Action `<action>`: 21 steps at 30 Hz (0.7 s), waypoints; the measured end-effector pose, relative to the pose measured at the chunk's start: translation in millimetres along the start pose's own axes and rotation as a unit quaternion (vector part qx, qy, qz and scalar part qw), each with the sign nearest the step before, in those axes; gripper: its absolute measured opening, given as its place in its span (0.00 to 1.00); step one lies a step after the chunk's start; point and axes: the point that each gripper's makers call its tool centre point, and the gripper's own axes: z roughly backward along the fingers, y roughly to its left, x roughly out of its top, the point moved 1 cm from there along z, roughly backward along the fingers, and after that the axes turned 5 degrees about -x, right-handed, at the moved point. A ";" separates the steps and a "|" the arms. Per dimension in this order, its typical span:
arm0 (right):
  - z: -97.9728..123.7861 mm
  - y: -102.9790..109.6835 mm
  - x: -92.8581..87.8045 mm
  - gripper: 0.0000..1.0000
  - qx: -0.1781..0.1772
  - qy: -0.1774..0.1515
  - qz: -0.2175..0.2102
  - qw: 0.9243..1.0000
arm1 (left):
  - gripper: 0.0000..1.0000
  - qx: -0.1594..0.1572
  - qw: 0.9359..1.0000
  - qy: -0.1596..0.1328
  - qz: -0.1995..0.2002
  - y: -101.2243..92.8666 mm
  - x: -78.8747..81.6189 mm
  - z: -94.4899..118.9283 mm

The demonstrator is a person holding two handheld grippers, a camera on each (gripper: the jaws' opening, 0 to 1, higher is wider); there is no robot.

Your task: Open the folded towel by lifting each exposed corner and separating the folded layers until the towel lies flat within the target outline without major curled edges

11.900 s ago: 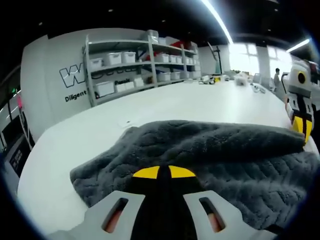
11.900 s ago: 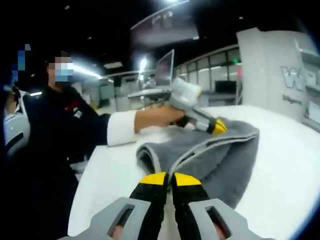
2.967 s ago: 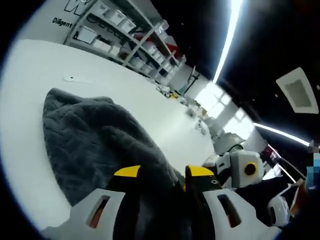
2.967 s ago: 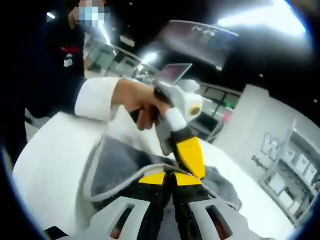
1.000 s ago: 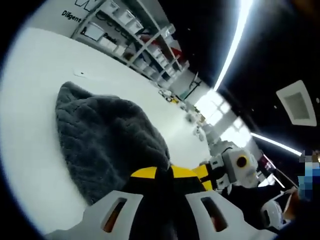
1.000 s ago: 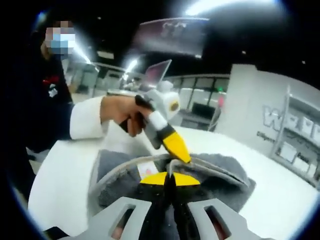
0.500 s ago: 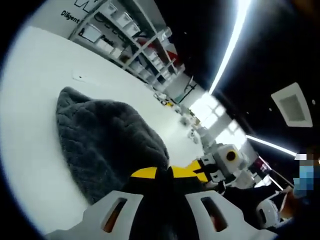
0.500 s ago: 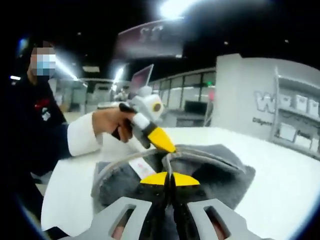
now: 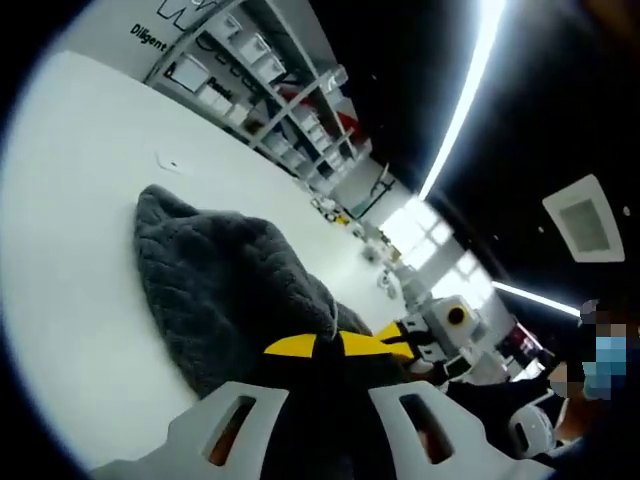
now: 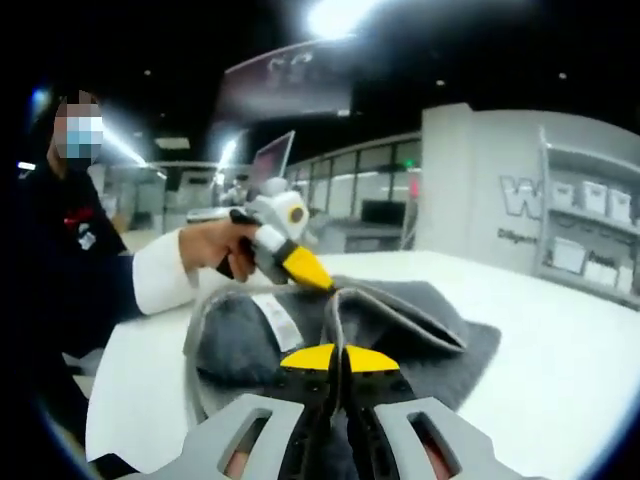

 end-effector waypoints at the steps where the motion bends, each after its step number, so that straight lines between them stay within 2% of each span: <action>1: 0.3 -0.6 -0.3 0.00 -0.001 0.001 0.000 1.000 | 0.05 0.001 1.000 -0.002 0.001 0.5 0.2 0.7; 4: 1.3 -3.1 -1.6 0.00 -0.006 0.005 0.000 1.000 | 0.05 0.002 1.000 -0.004 0.005 -1.4 -5.7 -0.4; 7: 4.2 -6.9 -2.6 0.00 -0.010 0.008 -0.008 1.000 | 0.05 0.003 1.000 -0.010 0.021 5.9 -2.2 5.7; 11: 10.0 -10.0 -3.9 0.00 -0.012 0.013 -0.025 1.000 | 0.05 0.005 1.000 -0.019 0.019 8.1 4.7 13.8; 14: 13.1 -13.5 -6.0 0.00 -0.015 0.016 -0.034 0.999 | 0.05 0.014 1.000 -0.022 0.012 10.1 7.1 17.4; 18: 16.7 -17.7 -9.0 0.00 -0.018 0.020 -0.046 0.999 | 0.05 0.044 0.999 -0.027 -0.010 16.7 8.3 24.3; 21: 19.2 -21.1 -10.9 0.00 -0.021 0.023 -0.050 0.998 | 0.05 0.053 0.998 -0.034 -0.011 21.1 12.7 30.9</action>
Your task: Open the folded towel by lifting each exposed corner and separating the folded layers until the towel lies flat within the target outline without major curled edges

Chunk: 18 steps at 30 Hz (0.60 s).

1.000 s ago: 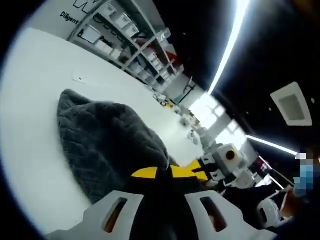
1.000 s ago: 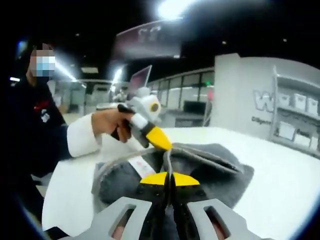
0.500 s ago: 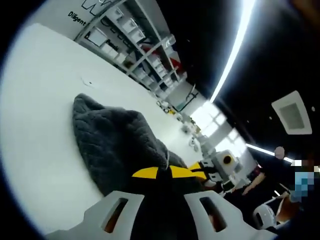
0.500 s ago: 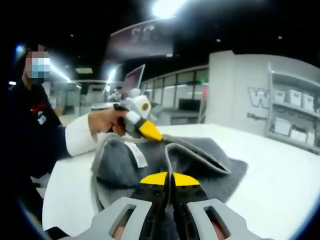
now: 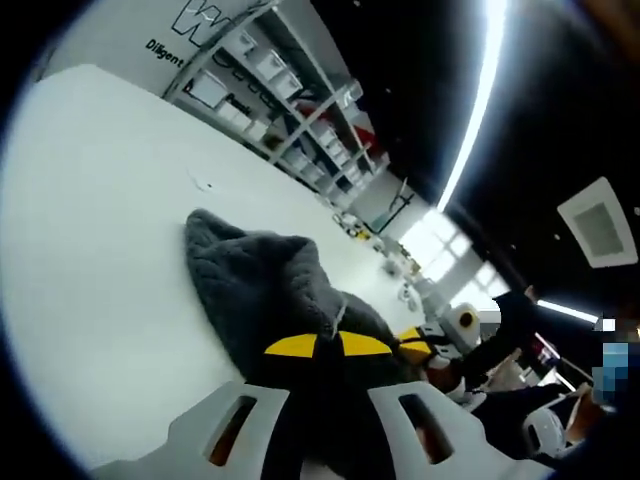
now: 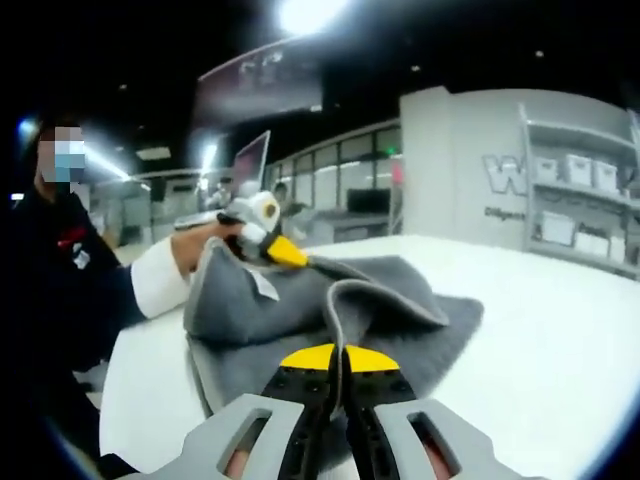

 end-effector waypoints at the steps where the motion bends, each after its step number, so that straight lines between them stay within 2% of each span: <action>1: 0.6 -0.9 -0.3 0.00 0.000 0.000 -0.002 1.000 | 0.05 0.003 1.000 -0.003 -0.001 1.4 1.1 1.2; 7: 3.8 -5.8 -4.2 0.00 -0.007 0.006 -0.006 1.000 | 0.05 0.031 0.999 0.000 -0.013 12.3 2.9 7.0; 11: 5.1 -6.5 -4.5 0.00 -0.009 0.006 -0.007 1.000 | 0.05 0.038 0.999 -0.004 -0.017 12.4 4.0 9.6; 15: 7.7 -10.0 -5.4 0.00 -0.015 0.007 -0.010 1.000 | 0.05 0.068 0.997 -0.007 -0.030 20.1 5.1 14.9; 18: 9.8 -12.8 -5.6 0.00 -0.020 0.007 -0.009 1.000 | 0.05 0.073 0.997 -0.009 -0.031 20.9 5.1 17.2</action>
